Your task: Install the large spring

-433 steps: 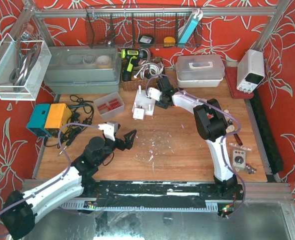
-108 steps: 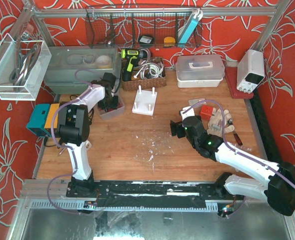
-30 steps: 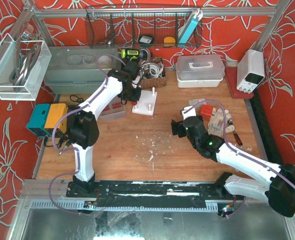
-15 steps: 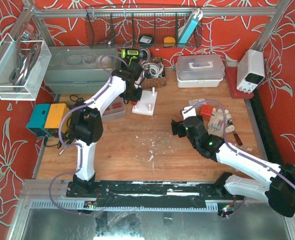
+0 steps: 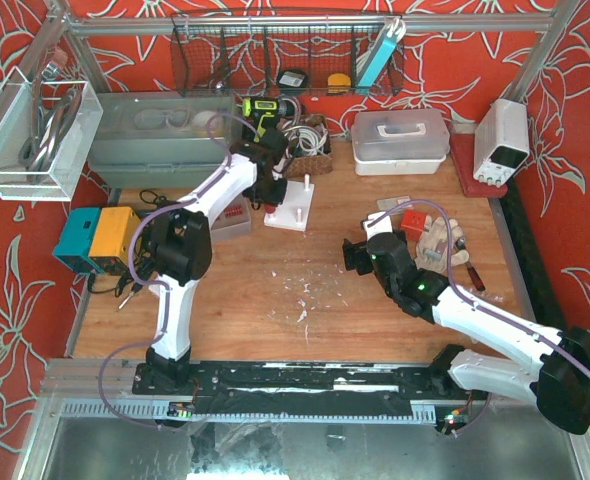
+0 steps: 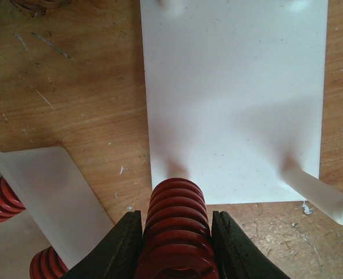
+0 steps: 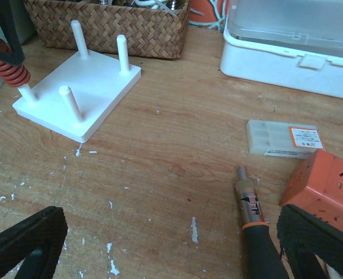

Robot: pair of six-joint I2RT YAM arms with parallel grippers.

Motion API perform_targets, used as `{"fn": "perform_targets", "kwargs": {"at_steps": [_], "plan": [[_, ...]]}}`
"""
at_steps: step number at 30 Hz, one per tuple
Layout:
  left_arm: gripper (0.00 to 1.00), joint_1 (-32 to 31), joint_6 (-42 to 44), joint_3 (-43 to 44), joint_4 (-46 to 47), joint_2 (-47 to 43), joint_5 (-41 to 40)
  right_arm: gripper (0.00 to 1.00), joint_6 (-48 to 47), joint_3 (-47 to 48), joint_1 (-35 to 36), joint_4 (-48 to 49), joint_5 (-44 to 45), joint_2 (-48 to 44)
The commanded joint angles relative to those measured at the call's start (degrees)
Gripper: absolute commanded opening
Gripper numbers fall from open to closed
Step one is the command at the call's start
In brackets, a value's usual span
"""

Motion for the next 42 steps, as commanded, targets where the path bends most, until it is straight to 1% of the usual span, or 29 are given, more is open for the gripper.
{"fn": "perform_targets", "kwargs": {"at_steps": [1, 8, 11, 14, 16, 19, 22, 27, 31, 33, 38, 40, 42], "plan": [[0.18, 0.41, 0.51, -0.21, 0.91, 1.06, -0.33, 0.99, -0.60, -0.55, 0.50, -0.80, 1.57, -0.80], [0.26, 0.88, 0.56, -2.02, 2.40, 1.64, 0.30, 0.99, -0.60, -0.60, 0.52, -0.70, 1.65, -0.60], [0.35, 0.99, 0.56, -2.80, 2.85, 1.54, 0.53, 0.99, -0.60, -0.58, 0.47, -0.67, 1.59, -0.49], [0.42, 1.08, 0.65, -2.82, 2.96, 1.33, 0.75, 0.99, -0.60, -0.57, 0.51, -0.63, 1.57, -0.32], [0.49, 1.13, 0.69, -2.78, 3.13, 1.00, 0.88, 0.99, -0.65, -0.54, 0.51, -0.62, 1.65, -0.26], [0.54, 1.13, 0.60, -2.42, 3.23, 0.21, 1.01, 0.99, -0.69, -0.53, 0.47, -0.61, 1.81, -0.30], [0.57, 1.13, 0.56, -2.32, 3.31, -1.32, 1.00, 0.99, -0.63, -0.63, 0.49, -0.61, 1.92, -0.22], [0.58, 1.13, 0.45, -4.36, 4.64, -6.37, 0.00, 0.99, -0.76, -0.54, 0.52, -0.55, 1.88, 0.00], [0.57, 1.13, 1.25, -9.75, 8.09, -12.20, -2.81, 0.99, -0.69, -0.50, 0.50, -0.54, 1.67, 0.20], [0.55, 1.61, 0.72, -12.81, 9.93, -14.79, -5.59, 0.99, -0.64, -0.49, 0.52, -0.56, 1.55, 0.09], [0.46, 4.98, -1.26, -21.95, 16.15, -20.65, -5.77, 0.99, -0.65, -0.68, 0.50, -0.71, 1.58, -0.52], [0.43, 6.49, 0.04, -25.44, 19.19, -22.38, -6.17, 0.99, -0.61, -0.77, 0.52, -0.61, 1.57, -0.67], [0.42, 8.01, 4.72, -29.20, 22.52, -23.84, -5.90, 0.99, -0.60, -0.66, 0.52, -0.69, 1.29, -0.71]]}}
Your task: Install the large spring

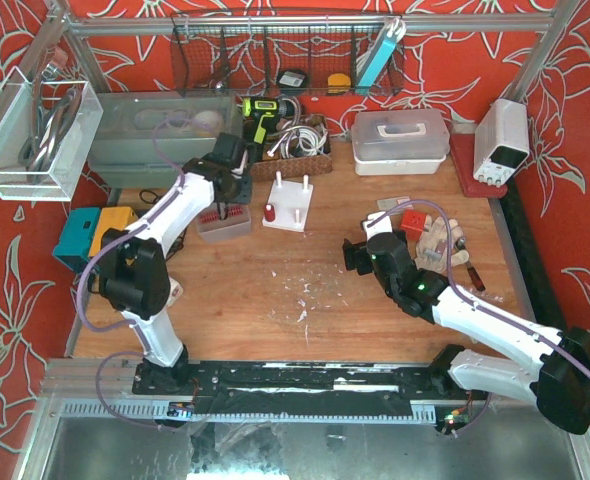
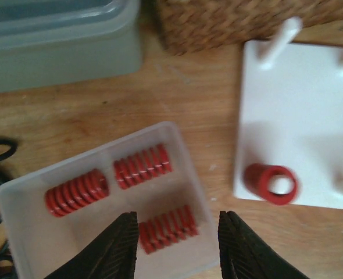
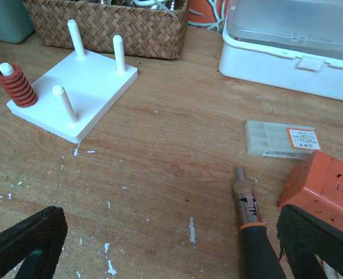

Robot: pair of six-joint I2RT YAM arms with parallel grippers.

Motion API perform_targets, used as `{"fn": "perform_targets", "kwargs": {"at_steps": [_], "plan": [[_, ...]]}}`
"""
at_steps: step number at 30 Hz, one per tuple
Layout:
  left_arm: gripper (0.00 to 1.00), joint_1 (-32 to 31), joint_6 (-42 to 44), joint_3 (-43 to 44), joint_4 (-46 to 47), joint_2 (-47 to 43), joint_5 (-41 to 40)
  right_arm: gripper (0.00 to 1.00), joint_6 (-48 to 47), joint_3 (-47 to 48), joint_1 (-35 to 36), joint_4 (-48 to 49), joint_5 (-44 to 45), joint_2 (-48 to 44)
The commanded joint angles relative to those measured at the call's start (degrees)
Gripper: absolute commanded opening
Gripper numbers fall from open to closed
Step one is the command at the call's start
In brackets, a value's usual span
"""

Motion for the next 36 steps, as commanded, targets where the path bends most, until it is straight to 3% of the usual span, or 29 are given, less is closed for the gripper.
{"fn": "perform_targets", "kwargs": {"at_steps": [1, 13, 17, 26, 36], "plan": [[0.42, 2.93, 7.82, -7.62, 8.23, -2.59, -1.06, 0.99, 0.03, -0.62, 0.52, -0.74, 0.87, -0.71], [0.40, 6.30, 37.17, -16.13, 15.73, -2.69, 1.52, 0.99, 0.16, -1.10, 0.48, -0.60, 0.73, -1.78], [0.41, 7.35, 44.65, -17.49, 16.76, -3.54, -2.30, 0.99, 0.41, -0.74, 0.48, -0.59, -0.15, -1.31], [0.46, 11.13, 51.16, -15.54, 14.75, -0.32, -3.35, 0.99, 0.73, -1.74, 0.48, 0.30, -0.37, -2.46], [0.39, 11.41, 54.23, -16.47, 16.06, 1.42, -2.59, 0.99, 0.60, -1.23, 0.52, -0.43, 0.32, -2.05]]}}
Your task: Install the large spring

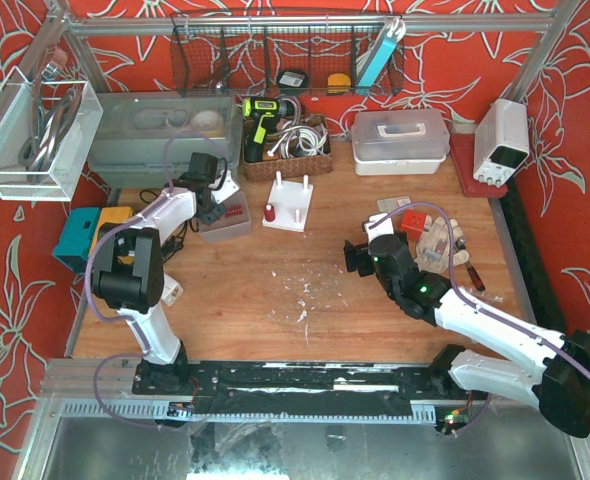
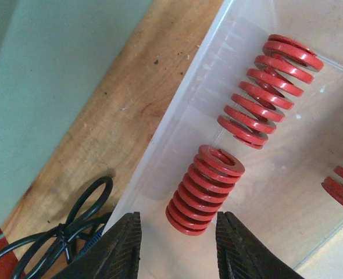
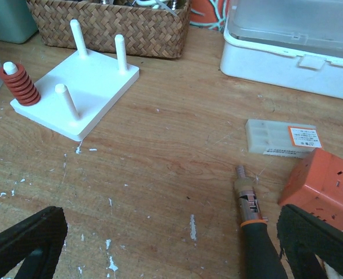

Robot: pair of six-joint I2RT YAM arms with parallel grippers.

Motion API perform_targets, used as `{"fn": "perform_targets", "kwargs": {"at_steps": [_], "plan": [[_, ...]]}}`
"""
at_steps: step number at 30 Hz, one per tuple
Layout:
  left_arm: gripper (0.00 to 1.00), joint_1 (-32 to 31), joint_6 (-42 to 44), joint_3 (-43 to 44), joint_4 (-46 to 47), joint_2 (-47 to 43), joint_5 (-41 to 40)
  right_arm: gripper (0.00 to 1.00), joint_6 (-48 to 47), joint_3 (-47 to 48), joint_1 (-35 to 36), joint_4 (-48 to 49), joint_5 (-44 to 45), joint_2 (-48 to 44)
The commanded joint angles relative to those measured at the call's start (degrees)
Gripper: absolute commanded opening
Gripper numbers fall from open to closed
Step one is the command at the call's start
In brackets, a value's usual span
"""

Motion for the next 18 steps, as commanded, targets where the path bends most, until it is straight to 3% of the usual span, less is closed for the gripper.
{"fn": "perform_targets", "kwargs": {"at_steps": [1, 18], "plan": [[0.39, 0.07, 2.70, -0.03, 0.48, 1.63, 0.45, 0.99, 0.47, -0.36, 0.52, -0.26, 0.85, -0.96], [0.37, 0.05, 4.74, -0.33, -0.68, 5.66, 1.07, 0.99, 0.36, -0.71, 0.51, -0.10, 1.29, -1.79]]}}
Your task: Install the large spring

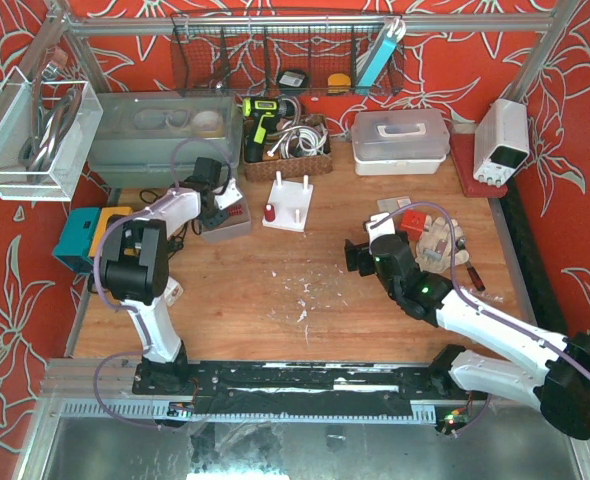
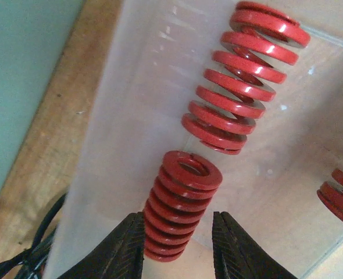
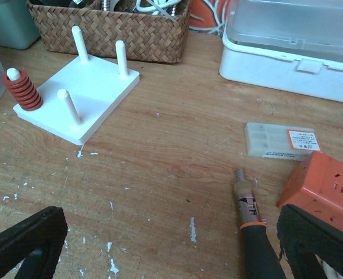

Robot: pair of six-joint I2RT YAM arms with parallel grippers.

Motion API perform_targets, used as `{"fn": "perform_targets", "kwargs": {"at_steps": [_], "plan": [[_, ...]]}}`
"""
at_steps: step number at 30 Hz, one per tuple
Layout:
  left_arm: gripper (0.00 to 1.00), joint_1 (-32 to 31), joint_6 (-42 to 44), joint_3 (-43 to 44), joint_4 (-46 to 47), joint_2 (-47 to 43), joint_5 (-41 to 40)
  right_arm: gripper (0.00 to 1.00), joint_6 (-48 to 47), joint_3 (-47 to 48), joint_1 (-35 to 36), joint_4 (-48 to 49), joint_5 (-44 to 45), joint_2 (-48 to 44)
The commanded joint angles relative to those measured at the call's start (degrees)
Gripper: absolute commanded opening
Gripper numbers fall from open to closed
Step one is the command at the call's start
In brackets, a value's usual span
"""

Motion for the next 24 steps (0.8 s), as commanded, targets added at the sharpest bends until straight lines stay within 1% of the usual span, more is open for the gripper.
{"fn": "perform_targets", "kwargs": {"at_steps": [1, 5, 11, 18, 20, 24], "plan": [[0.38, 0.04, 1.05, -0.21, -1.19, 2.12, -0.27, 0.99, 0.38, -0.74, 0.52, -0.12, 1.20, -0.89], [0.41, 0.05, 1.13, -0.62, -1.05, 2.92, -0.41, 0.99, 0.38, -0.48, 0.50, -0.31, 1.19, -0.55], [0.41, 0.05, 0.71, 0.38, -2.22, 5.74, -0.80, 0.99, 0.30, -0.50, 0.45, -0.41, 1.30, -0.98], [0.43, 0.05, 0.35, 0.06, -2.86, 6.37, -0.68, 0.99, 0.12, -0.60, 0.52, -0.49, 1.68, -1.73], [0.40, 0.05, 0.11, -0.15, -2.61, 6.46, -0.73, 0.99, 0.20, -0.68, 0.46, -0.46, 1.68, -1.84], [0.29, 0.05, -0.13, -0.16, -2.23, 5.52, -0.78, 0.99, 0.29, -0.76, 0.52, -0.40, 1.42, -1.75]]}}
